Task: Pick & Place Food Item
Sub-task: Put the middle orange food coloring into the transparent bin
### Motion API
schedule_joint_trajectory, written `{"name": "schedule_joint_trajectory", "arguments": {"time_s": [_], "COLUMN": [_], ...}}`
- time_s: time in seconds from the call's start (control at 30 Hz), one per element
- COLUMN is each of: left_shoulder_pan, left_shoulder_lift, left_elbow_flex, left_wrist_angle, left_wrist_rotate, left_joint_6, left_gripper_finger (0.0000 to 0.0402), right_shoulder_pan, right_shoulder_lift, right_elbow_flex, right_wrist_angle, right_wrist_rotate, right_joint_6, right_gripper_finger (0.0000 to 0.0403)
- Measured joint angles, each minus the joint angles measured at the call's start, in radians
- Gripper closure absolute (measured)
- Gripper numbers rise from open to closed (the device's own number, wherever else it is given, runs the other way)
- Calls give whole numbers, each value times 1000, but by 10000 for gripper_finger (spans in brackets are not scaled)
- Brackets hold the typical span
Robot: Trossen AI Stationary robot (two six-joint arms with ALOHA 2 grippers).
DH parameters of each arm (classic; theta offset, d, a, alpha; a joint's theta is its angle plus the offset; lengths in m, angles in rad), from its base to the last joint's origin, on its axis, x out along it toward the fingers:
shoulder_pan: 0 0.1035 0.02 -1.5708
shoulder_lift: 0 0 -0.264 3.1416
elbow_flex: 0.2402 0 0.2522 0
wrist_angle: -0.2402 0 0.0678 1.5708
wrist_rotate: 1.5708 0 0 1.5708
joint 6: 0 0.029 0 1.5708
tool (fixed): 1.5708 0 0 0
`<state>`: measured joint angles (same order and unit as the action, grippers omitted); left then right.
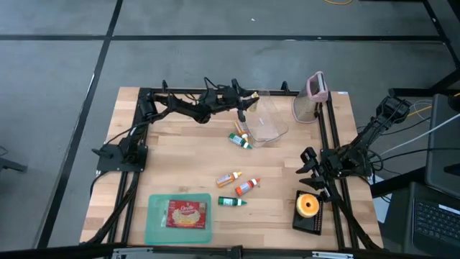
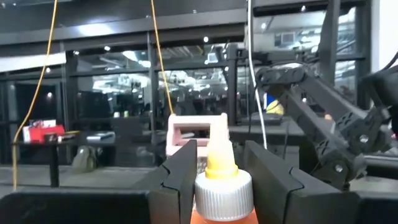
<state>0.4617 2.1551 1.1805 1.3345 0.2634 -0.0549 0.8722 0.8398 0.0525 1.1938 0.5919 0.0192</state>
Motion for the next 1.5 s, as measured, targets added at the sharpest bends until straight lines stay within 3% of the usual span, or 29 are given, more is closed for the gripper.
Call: {"name": "schedule_joint_trajectory", "arguments": {"time_s": [0.27, 0.67, 1.13, 1.5], "left_shoulder_pan": [-8, 21, 39, 65], "left_shoulder_lift": [0, 0, 2, 135], "left_elbow_flex": [-5, -140, -142, -143], "left_wrist_angle": [2, 114, 94, 179], "left_wrist_rotate": [0, -39, -40, -39], "left_joint_6": [33, 57, 26, -63], "left_gripper_finger": [292, 292, 292, 292], "right_shoulder_pan": [0, 0, -1, -1], "right_shoulder_lift": [0, 0, 0, 0], "right_elbow_flex": [0, 0, 0, 0], "right_wrist_angle": [-4, -21, -21, -21], "right_wrist_rotate": [0, -5, 3, 3], "right_joint_6": [5, 26, 21, 19], "right_gripper_finger": [257, 257, 256, 256]}}
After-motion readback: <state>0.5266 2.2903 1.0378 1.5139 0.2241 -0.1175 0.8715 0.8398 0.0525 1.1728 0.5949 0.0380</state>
